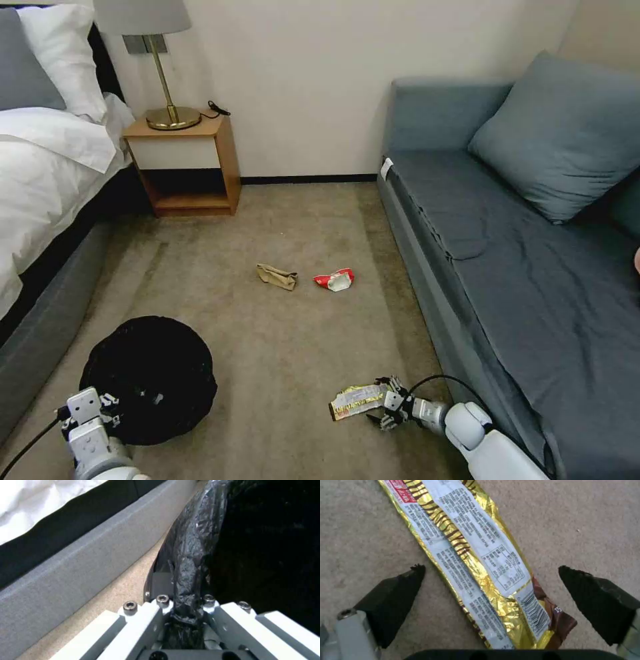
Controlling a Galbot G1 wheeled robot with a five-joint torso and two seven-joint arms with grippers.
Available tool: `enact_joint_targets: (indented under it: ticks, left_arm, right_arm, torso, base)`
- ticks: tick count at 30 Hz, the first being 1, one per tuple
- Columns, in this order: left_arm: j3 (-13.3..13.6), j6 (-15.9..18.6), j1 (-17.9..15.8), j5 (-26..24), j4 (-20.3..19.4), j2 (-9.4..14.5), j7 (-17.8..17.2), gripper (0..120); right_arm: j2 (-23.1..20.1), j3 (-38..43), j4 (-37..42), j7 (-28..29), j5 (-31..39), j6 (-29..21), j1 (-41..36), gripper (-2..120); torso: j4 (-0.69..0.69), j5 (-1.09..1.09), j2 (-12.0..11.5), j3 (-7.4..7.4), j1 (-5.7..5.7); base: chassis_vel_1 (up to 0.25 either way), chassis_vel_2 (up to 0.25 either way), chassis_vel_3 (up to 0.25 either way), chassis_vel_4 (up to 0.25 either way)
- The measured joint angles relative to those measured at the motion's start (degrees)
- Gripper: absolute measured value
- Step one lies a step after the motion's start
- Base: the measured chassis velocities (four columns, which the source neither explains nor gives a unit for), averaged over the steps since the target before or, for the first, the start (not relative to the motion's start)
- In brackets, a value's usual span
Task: Pick up the trash bin, then pick up the garbage on the floor and place it into the trash bin.
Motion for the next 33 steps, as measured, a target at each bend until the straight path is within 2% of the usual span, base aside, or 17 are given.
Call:
enact_joint_targets:
  ticks: [17,22,28,33]
  left_arm:
    - [-0.09,-0.62,-0.49,0.0,1.22,-0.23,-0.05,1]
    - [-0.24,-0.66,-0.84,-0.17,1.7,0.03,-0.05,1]
    - [-0.41,-0.66,-1.34,-0.51,2.37,0.42,-0.04,1]
    - [-0.47,-0.66,-1.64,-0.65,2.72,0.6,-0.03,1]
  right_arm:
    - [0.85,0.05,-3.25,-2.94,0.41,1.22,2.86,100]
    - [0.97,-0.51,-3.46,-3.05,0.67,0.83,3.66,92]
    - [1.68,-0.69,-4.75,-3.18,0.48,1.0,4.36,77]
    - [1.9,-0.71,-5.22,-3.33,0.39,1.0,4.71,73]
  torso:
    - [-0.02,-0.03,0.01,0.01,0.0]
    - [0.02,0.02,-0.01,0.01,0.0]
    - [-0.03,-0.03,0.0,0.0,0.0]
    - [0.0,-0.02,0.0,0.0,0.0]
  base:
    - [0.0,0.0,0.0,0.0]
    - [0.0,0.0,0.0,0.0]
    - [0.0,0.0,0.0,0.0]
    - [0.0,0.0,0.0,0.0]
